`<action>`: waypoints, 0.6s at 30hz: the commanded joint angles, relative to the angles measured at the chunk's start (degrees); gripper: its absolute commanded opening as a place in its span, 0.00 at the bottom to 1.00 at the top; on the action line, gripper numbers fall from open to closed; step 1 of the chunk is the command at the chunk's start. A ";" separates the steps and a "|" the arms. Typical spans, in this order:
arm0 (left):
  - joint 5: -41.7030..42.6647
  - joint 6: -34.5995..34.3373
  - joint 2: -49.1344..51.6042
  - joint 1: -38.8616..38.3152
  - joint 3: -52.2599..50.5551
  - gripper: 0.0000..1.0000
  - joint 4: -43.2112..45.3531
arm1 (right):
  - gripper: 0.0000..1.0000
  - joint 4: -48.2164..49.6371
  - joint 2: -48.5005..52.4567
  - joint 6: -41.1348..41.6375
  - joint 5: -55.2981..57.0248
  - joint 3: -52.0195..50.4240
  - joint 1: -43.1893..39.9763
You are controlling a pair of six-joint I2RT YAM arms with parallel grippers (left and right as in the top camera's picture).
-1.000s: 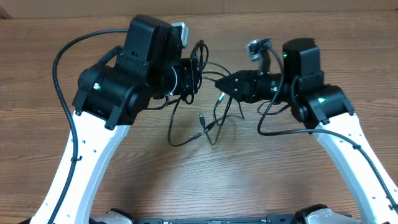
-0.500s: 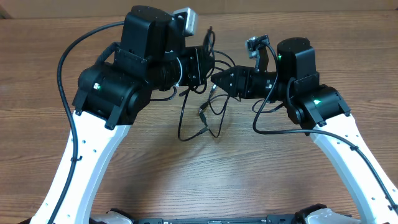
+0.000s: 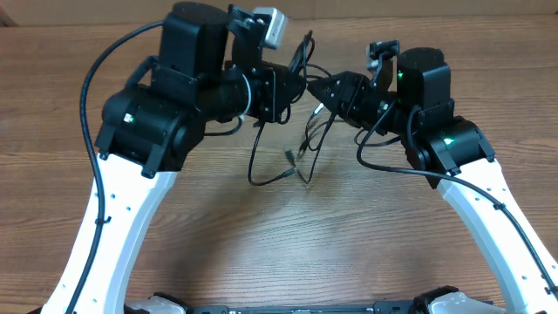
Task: Untangle cables
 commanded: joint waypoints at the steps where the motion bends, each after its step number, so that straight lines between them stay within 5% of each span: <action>1: 2.54 0.63 -1.62 0.90 -0.26 0.04 0.63 | 0.45 3.17 -1.22 3.69 -0.46 0.94 -0.04; 8: 2.97 -1.31 -1.62 1.05 -2.12 0.05 4.11 | 0.45 5.18 -1.22 4.74 -4.72 0.87 -0.04; 18: 11.69 -10.08 -1.62 0.90 -9.88 0.05 22.88 | 0.45 8.17 -1.22 5.66 -5.35 0.87 1.84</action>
